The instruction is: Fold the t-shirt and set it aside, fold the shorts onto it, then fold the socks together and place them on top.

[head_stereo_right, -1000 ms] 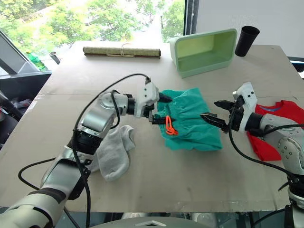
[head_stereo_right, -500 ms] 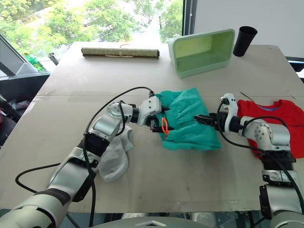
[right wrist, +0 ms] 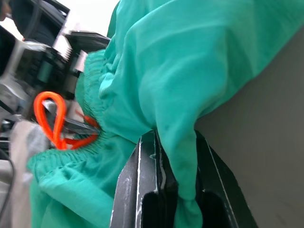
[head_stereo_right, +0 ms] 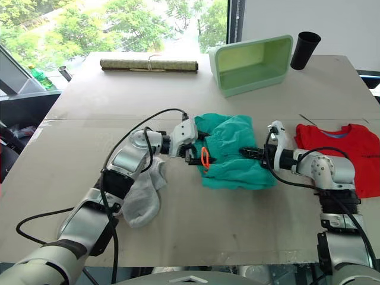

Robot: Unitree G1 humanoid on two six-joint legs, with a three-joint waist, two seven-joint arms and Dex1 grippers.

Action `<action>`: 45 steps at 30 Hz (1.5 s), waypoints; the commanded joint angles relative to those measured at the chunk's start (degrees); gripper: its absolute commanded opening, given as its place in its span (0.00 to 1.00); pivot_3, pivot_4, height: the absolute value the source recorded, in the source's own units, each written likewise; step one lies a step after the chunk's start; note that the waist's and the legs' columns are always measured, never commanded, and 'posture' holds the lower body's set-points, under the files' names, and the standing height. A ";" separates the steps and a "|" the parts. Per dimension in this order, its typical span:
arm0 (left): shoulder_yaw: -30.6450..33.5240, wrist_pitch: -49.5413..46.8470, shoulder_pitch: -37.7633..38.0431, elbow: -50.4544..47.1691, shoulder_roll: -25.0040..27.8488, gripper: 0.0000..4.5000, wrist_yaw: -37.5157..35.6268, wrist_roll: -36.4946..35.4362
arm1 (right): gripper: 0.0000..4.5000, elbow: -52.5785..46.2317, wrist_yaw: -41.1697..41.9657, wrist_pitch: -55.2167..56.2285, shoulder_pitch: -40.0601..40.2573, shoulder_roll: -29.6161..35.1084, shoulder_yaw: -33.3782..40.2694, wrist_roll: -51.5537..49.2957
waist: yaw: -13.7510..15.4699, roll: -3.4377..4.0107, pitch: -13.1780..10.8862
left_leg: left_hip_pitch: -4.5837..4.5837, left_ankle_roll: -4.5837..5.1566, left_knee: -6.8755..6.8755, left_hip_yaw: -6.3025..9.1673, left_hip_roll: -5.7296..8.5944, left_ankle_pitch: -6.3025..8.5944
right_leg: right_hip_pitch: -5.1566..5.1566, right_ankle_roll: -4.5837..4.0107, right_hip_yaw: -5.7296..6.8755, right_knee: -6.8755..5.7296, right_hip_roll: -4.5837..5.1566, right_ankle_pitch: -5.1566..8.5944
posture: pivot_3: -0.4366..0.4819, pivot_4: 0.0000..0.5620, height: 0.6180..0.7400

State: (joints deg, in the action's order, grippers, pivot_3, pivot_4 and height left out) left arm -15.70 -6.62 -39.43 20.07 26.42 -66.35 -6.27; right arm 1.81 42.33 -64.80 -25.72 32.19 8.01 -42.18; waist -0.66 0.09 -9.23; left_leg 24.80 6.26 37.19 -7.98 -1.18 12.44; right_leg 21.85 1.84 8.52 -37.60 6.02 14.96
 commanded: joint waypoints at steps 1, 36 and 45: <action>2.83 -3.22 0.26 -10.75 3.72 1.00 -1.98 -2.69 | 0.01 -11.02 -1.47 -2.65 2.33 4.89 6.62 -3.50 | 0.05 0.04 -0.03 | 0.03 0.00 -0.01 0.00 0.00 0.00 | 0.01 0.00 0.01 0.01 0.00 0.00 | 0.48 0.27 1.00; 11.68 -24.48 -1.70 -33.82 14.57 1.00 -1.25 -19.02 | 0.98 16.30 6.49 35.78 18.52 41.97 15.20 28.28 | 1.36 0.29 -0.11 | -0.07 0.00 0.01 -0.02 0.02 -0.04 | -0.22 0.26 -0.01 0.31 -0.17 0.14 | 0.48 0.27 1.00; 20.76 -22.58 15.43 -36.33 28.56 1.00 -9.29 -22.65 | 0.98 -4.77 14.63 37.94 21.48 29.94 30.41 13.12 | 0.67 0.33 -0.13 | -0.10 -0.04 -0.10 0.04 -0.09 -0.02 | -0.20 0.24 0.00 0.38 -0.22 0.14 | 0.48 0.27 1.00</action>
State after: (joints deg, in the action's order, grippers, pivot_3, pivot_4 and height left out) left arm 2.25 -30.78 -24.06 -14.89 53.91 -74.24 -27.57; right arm 0.85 55.72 -26.96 -3.94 62.12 34.98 -26.37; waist 0.00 0.42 -9.35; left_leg 24.70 6.01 37.09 -7.94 -1.26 12.55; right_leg 21.66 2.08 8.51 -37.21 5.81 15.11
